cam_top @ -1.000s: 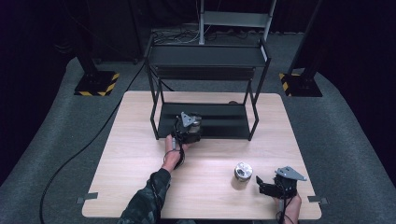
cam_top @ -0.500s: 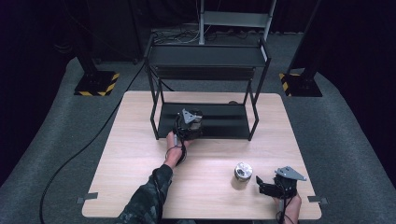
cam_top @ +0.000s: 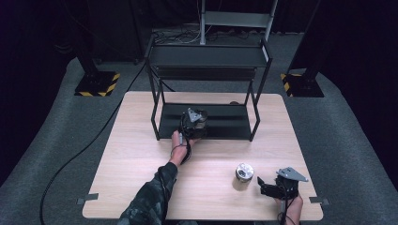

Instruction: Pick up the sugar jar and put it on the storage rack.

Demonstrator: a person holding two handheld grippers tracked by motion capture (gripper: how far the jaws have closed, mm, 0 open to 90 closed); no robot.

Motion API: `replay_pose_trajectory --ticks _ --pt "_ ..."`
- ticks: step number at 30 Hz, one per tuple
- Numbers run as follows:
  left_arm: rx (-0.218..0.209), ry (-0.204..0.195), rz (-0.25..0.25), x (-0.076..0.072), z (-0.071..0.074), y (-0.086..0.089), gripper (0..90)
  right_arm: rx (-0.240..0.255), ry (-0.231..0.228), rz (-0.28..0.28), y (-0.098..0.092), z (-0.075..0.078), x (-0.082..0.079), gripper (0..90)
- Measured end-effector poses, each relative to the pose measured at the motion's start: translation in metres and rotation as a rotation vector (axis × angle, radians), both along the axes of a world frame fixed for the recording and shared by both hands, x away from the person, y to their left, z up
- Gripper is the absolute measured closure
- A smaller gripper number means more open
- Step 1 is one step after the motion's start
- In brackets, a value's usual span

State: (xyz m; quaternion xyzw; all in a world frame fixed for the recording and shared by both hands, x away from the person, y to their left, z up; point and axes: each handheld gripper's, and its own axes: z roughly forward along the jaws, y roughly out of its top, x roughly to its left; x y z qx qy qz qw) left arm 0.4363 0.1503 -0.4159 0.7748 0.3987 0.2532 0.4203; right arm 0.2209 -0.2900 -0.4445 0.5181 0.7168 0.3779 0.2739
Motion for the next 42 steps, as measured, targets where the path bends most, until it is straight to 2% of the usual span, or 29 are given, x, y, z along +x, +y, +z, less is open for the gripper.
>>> replay_pose_trajectory --ticks 2,7,11,23,37,42 --pt "0.001 0.004 0.001 0.002 -0.001 -0.002 30.3 0.000 0.000 0.000 0.000 0.000 0.000 2.7" --pt "-0.039 0.039 0.015 0.010 -0.006 -0.001 30.3 0.001 0.000 0.000 0.000 0.000 0.000 2.7" --pt "-0.052 0.064 0.021 0.015 -0.008 -0.002 30.3 0.000 0.000 0.001 0.000 0.000 0.000 2.8" --pt "-0.068 0.052 0.023 0.016 -0.015 0.001 30.2 0.000 -0.002 0.000 0.000 0.000 0.000 2.8" --pt "-0.064 0.051 0.041 0.016 -0.014 -0.002 30.2 0.002 -0.003 -0.001 0.000 0.000 -0.001 2.8" --pt "-0.054 0.065 0.057 0.017 -0.011 -0.005 29.5 0.002 -0.002 0.000 0.000 0.000 0.000 2.8"
